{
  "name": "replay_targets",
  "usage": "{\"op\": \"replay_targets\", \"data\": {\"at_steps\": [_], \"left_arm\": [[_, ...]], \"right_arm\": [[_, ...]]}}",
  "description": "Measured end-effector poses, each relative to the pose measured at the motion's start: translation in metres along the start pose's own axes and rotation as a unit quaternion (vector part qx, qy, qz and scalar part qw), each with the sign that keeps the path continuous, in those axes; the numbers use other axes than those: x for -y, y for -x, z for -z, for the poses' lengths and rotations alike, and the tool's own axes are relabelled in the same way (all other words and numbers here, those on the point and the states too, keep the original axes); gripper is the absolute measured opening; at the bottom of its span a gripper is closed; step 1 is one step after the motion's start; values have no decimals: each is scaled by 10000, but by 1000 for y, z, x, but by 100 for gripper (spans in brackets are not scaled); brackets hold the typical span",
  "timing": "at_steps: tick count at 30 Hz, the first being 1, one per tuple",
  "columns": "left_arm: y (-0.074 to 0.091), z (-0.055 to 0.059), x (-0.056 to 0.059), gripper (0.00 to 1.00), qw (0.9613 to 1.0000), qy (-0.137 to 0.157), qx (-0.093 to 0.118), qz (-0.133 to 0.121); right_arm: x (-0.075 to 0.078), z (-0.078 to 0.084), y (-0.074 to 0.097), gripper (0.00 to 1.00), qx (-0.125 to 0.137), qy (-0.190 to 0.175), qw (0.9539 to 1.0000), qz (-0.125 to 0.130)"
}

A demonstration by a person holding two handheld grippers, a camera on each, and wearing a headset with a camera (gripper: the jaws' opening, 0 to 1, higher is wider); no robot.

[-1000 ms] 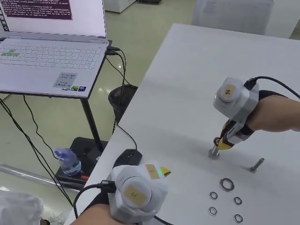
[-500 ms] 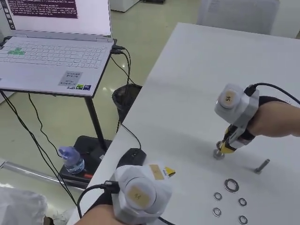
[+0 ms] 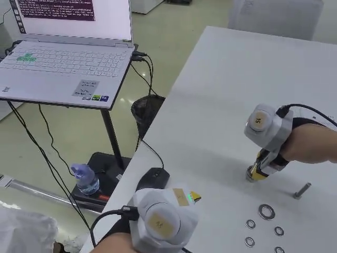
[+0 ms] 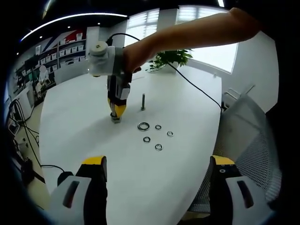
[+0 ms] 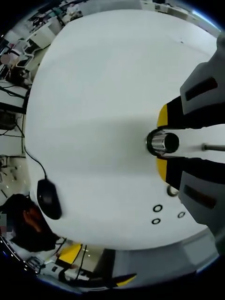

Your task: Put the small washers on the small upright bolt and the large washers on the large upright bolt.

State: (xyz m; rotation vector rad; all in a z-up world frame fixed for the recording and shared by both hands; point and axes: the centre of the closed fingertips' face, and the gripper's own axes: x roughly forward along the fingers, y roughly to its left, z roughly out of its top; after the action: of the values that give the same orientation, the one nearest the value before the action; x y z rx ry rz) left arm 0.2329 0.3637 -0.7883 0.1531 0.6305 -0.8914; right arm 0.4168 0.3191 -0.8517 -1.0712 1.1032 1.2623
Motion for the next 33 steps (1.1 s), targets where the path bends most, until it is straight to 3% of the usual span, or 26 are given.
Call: {"op": "replay_targets", "data": {"at_steps": [22,33], "left_arm": [[-1,0,4,88,10000,-14,35,51],[0,2,4,88,10000,-14,25,31]], "right_arm": [[-2,2,-6,23,43,-74,10000,15],[-3,2,-6,28,132,-58,9999,-34]]}}
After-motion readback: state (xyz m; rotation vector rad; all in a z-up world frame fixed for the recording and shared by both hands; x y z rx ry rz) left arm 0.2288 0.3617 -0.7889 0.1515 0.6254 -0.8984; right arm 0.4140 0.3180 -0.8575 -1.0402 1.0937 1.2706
